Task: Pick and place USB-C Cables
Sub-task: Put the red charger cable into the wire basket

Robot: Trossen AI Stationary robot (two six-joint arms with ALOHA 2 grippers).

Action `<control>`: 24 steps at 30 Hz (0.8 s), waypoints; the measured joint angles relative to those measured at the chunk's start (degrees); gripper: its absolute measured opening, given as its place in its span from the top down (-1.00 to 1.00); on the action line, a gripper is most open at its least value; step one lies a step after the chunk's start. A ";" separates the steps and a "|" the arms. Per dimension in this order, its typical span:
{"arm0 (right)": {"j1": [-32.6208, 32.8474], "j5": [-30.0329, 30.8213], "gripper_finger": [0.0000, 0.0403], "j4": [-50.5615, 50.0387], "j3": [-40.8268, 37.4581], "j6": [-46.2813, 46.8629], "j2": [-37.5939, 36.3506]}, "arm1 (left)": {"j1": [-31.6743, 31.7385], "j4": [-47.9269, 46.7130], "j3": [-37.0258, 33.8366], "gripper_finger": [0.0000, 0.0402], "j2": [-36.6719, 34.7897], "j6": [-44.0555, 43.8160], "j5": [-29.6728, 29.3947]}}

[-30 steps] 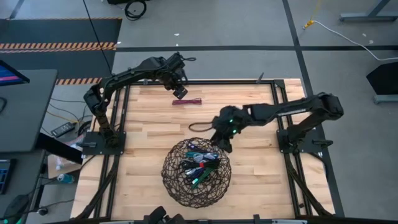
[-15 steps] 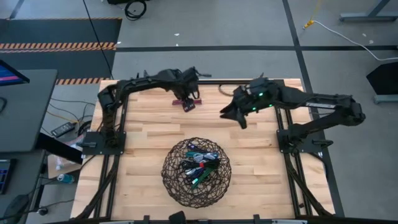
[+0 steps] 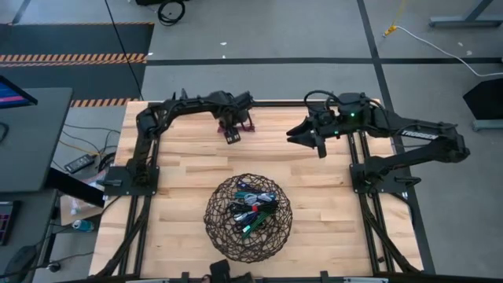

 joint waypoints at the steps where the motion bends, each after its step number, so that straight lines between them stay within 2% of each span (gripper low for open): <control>1: 0.02 0.01 0.32 0.06 0.02 0.01 0.21 | 0.32 0.51 0.00 -0.09 0.01 0.05 0.05; 8: 0.04 -0.04 0.33 0.63 0.00 0.45 1.19 | 2.44 2.77 0.00 -0.04 0.01 0.05 7.41; 20: 0.04 -0.04 0.33 1.88 0.00 1.91 1.19 | 2.64 2.71 0.00 -0.04 0.01 2.12 5.87; 24: 0.04 -0.29 0.33 3.34 0.00 1.93 1.16 | 2.64 0.99 0.06 -0.04 0.77 1.28 7.47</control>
